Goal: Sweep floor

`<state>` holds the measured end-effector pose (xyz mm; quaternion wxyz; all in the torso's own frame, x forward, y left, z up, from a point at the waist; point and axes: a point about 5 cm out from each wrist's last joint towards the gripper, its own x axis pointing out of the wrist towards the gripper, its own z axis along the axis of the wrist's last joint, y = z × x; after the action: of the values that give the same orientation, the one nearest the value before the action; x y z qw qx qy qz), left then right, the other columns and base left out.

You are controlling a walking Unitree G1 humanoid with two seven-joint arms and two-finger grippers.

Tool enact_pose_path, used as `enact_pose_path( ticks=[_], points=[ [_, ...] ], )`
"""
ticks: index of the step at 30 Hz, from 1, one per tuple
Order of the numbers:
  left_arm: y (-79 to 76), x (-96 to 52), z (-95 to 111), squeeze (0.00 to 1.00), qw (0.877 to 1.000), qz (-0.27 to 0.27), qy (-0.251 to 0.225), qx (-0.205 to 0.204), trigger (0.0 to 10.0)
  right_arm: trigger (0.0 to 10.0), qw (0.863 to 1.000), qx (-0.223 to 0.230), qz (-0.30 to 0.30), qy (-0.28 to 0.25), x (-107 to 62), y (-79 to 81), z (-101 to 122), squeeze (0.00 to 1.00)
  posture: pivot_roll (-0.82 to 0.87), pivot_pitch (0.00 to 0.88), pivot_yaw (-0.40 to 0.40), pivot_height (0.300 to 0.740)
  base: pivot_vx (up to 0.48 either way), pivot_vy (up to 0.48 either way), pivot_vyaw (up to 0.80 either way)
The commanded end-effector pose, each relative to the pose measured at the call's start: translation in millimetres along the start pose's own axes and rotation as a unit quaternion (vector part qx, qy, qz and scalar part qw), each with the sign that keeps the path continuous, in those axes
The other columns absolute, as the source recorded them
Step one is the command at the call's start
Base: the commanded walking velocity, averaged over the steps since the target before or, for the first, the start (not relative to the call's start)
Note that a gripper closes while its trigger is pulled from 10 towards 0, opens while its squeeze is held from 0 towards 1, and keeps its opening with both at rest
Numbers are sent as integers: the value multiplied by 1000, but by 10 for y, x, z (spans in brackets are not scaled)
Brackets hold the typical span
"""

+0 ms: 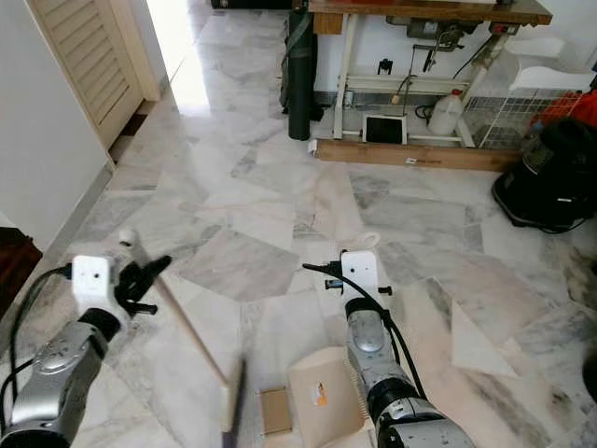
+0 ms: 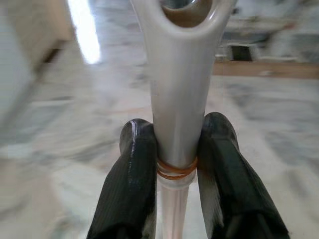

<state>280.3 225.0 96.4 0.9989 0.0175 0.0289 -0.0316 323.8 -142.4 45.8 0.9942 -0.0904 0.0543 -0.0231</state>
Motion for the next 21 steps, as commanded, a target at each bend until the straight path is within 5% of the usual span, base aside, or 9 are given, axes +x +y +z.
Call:
enact_pose_path(
  ticks=[1, 12, 18, 21],
  points=[
    [164, -69, 53, 0, 999, 44, 5, 31, 10000, 10000, 999, -6, -2, 48, -97, 1, -200, 0, 83, 78, -10, 740, 0, 0, 0],
    [-52, -57, -122, 0, 998, -9, 65, 1, 10000, 10000, 999, -8, -6, 48, -93, 11, -193, 0, 85, 77, -5, 740, 0, 0, 0],
    [-252, 87, -137, 0, 990, -31, 89, -103, 10000, 10000, 999, -11, -11, 51, -92, -16, -202, 0, 71, 83, -3, 740, 0, 0, 0],
    [-330, 142, -119, 0, 976, -55, 107, -180, 10000, 10000, 998, -12, -15, 54, -95, -34, -214, 0, 67, 87, -3, 740, 0, 0, 0]
  ],
)
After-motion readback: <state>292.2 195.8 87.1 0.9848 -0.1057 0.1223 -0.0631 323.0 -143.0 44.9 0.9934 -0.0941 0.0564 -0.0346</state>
